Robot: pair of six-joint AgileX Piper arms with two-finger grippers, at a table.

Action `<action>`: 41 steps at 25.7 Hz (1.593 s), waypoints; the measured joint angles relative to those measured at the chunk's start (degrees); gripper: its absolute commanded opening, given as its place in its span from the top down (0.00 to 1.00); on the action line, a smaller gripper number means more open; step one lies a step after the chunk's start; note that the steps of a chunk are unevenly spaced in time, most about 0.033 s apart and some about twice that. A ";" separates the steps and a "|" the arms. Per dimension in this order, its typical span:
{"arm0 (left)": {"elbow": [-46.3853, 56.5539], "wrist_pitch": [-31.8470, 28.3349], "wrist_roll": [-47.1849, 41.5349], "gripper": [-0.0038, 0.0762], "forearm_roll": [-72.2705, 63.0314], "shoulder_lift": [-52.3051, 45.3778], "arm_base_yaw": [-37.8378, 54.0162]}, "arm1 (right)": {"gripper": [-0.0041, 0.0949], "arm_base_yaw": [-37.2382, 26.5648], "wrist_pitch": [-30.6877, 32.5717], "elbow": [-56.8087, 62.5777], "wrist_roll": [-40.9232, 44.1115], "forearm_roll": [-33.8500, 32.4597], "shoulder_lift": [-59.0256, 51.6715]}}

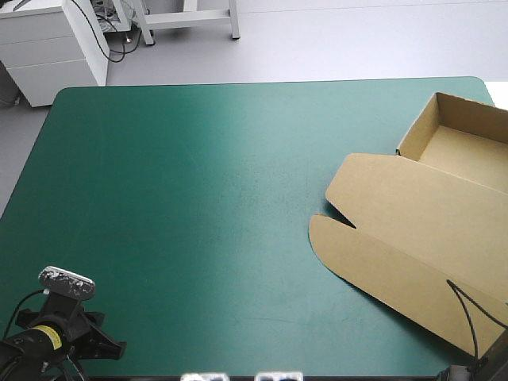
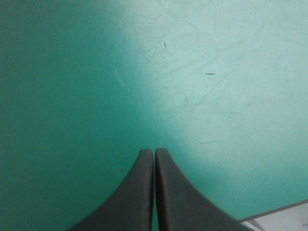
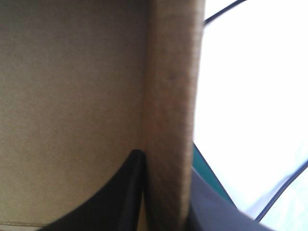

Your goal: Fold the box

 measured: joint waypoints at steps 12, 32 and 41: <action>0.00 -0.35 0.00 0.96 0.64 0.00 0.00 | 0.53 -1.73 -0.10 0.00 -2.17 3.78 -2.23; 0.00 -7.26 3.03 0.96 2.59 -7.42 0.00 | 0.97 13.35 0.52 24.14 -13.96 28.57 -54.95; 3.73 -8.16 3.41 0.96 2.03 -7.69 0.00 | 0.97 18.86 -0.81 52.53 -16.38 28.73 -75.50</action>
